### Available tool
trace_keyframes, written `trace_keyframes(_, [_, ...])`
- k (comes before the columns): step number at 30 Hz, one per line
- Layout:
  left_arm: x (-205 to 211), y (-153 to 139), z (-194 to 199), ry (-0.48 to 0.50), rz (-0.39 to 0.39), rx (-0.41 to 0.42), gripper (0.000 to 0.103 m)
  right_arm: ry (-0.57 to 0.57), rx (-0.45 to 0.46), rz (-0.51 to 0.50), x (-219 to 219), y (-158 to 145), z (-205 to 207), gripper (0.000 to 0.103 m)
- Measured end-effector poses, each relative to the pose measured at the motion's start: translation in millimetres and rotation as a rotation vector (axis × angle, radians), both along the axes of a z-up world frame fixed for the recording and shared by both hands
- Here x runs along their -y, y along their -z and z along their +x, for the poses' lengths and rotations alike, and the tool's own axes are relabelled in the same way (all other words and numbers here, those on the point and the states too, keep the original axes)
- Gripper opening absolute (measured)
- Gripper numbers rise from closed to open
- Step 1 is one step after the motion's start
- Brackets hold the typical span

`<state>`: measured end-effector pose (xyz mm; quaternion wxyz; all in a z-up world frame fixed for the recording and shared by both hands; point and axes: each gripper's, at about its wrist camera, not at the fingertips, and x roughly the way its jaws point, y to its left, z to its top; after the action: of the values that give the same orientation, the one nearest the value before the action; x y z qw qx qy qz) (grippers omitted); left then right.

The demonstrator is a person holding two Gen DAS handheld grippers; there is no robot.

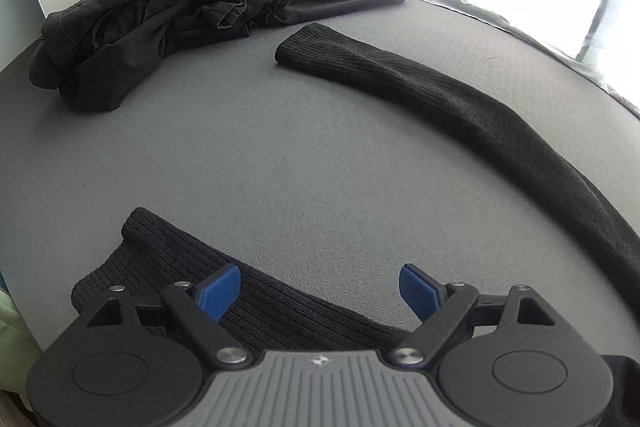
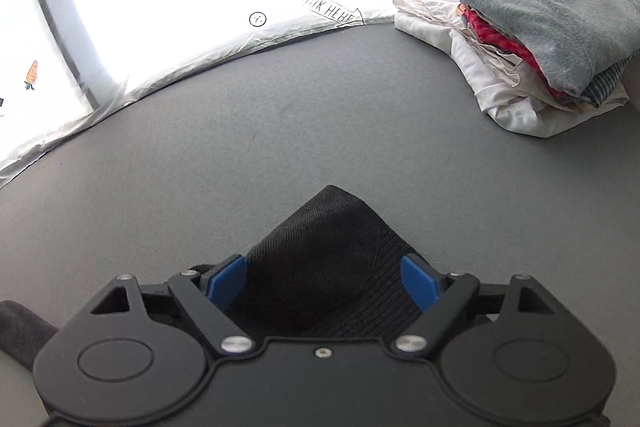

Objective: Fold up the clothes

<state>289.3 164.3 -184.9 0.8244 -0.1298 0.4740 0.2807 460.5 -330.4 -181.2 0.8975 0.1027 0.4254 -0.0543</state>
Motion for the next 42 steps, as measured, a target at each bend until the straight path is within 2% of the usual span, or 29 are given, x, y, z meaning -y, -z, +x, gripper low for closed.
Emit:
trace_keyframes(4, [10.3,12.7,5.2,-0.023,0.039,-0.066,0.087,-0.003,-0.04,0.021,5.7,10.5,29.9,0.085])
trace_keyframes(6, [16.0,15.4,5.1,-0.033,0.064,-0.08,0.091,-0.029,-0.054,0.032,7.2,17.1,41.4,0.083])
trace_keyframes(8, [18.0,15.5,5.3,-0.048,0.079,-0.09,0.094,-0.046,-0.071,0.023,6.3,22.8,49.5,0.068])
trace_keyframes(11, [18.8,16.6,6.0,-0.084,0.091,-0.108,0.102,-0.065,-0.084,0.004,3.9,27.5,55.2,0.04])
trace_keyframes(12, [18.5,16.7,6.8,-0.094,0.093,-0.114,0.103,-0.07,-0.077,0.006,4.4,27.4,55.6,0.015])
trace_keyframes(13, [18.1,16.9,7.6,-0.104,0.095,-0.12,0.103,-0.06,-0.059,0.013,7.7,26.5,55.4,0.005])
trace_keyframes(18, [27.4,14.6,17.4,-0.07,0.156,-0.18,0.103,0.033,0.057,0.0,35.7,12.4,64.2,0.004])
trace_keyframes(21, [30.8,14.0,22.9,-0.016,0.193,-0.215,0.103,0.119,0.14,-0.065,63.0,-0.2,79.3,0.004])
trace_keyframes(23, [28.9,13.7,25.6,-0.002,0.188,-0.228,0.103,0.186,0.172,-0.125,79.3,-3.2,88.2,0.0])
trace_keyframes(25, [21.2,13.5,26.4,-0.005,0.15,-0.224,0.103,0.246,0.167,-0.255,90.3,0.4,97.8,0.0])
trace_keyframes(26, [17.2,13.3,26.8,-0.007,0.13,-0.221,0.103,0.25,0.136,-0.266,97.3,1.9,103.1,0.0])
trace_keyframes(27, [13.2,13.2,27.2,-0.009,0.11,-0.218,0.103,0.266,0.124,-0.243,103.0,1.3,102.7,0.001])
trace_keyframes(29, [5.2,12.9,28.0,-0.013,0.07,-0.213,0.103,0.285,0.139,-0.176,106.6,-3.3,92.4,0.008])
trace_keyframes(30, [1.2,12.8,28.4,-0.015,0.05,-0.21,0.103,0.266,0.143,-0.159,101.0,-5.3,84.2,0.016])
trace_keyframes(31, [-2.8,12.7,28.7,-0.017,0.03,-0.207,0.103,0.231,0.147,-0.156,89.2,-5.9,73.6,0.031])
trace_keyframes(33, [-10.8,12.4,29.5,-0.021,-0.01,-0.202,0.103,0.168,0.147,-0.159,62.2,-3.7,52.9,0.046])
trace_keyframes(36, [-16.9,6.1,37.2,0.01,0.013,-0.161,0.103,0.089,0.095,-0.112,22.4,8.8,23.4,0.051])
trace_keyframes(38, [-25.2,1.8,42.8,0.039,0.013,-0.119,0.103,0.079,0.079,-0.11,2.8,17.2,6.3,0.057])
trace_keyframes(42, [-48.5,-6.5,49.6,0.039,-0.013,-0.024,0.103,0.057,0.049,-0.107,-36.5,33.9,-27.8,0.085])
